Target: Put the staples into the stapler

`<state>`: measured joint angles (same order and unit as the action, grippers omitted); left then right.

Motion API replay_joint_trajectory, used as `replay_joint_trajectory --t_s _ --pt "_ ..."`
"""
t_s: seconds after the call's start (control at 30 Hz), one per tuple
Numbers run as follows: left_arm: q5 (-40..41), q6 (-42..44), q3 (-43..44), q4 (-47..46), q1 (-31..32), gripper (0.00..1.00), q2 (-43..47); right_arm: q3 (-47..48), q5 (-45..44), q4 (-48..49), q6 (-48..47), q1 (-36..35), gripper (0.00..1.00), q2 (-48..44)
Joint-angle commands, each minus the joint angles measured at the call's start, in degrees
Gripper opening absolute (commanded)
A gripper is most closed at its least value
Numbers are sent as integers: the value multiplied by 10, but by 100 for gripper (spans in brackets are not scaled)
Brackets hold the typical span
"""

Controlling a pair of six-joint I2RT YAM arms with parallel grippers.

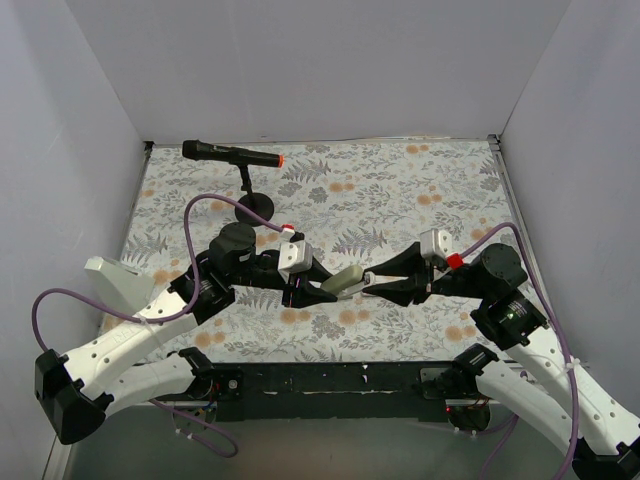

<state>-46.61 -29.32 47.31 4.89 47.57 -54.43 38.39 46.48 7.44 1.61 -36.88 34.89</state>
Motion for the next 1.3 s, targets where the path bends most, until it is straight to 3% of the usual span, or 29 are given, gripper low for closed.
replay_joint_trajectory --t_s 0.0,0.07,0.1,0.13,0.2,0.23,0.27,0.3,0.53,0.9,1.07,1.27 --pt "-12 0 -3 -22 -1 0 10 -2 -11 27 4 -3 25 -2" --pt "-7 1 -4 -21 -1 6 9 -2 -14 21 0 -3 17 -2" --pt "-1 0 -5 -22 -1 30 8 -1 -22 16 -4 -3 8 -2" --pt "5 0 -6 -23 -1 37 9 0 -26 9 -6 -3 2 0" --pt "27 -9 -6 -31 -1 54 12 5 -40 -15 -15 -3 1 3" --pt "34 -12 -5 -35 -1 83 16 10 -46 -26 -31 -3 1 7" --pt "41 -13 -4 -37 -1 97 19 13 -52 -37 -39 -3 1 10" --pt "50 -11 -3 -37 -1 98 22 17 -61 -58 -51 -3 1 13" --pt "53 18 73 32 -1 98 -20 25 -45 -74 -73 -3 1 45" --pt "4 58 156 93 -2 74 -118 28 -46 -98 -92 -3 1 55" --pt "-18 69 181 121 -3 70 -152 27 -44 -100 -94 -3 1 55" --pt "-33 75 190 140 -4 58 -162 25 -47 -98 -95 -3 1 54"
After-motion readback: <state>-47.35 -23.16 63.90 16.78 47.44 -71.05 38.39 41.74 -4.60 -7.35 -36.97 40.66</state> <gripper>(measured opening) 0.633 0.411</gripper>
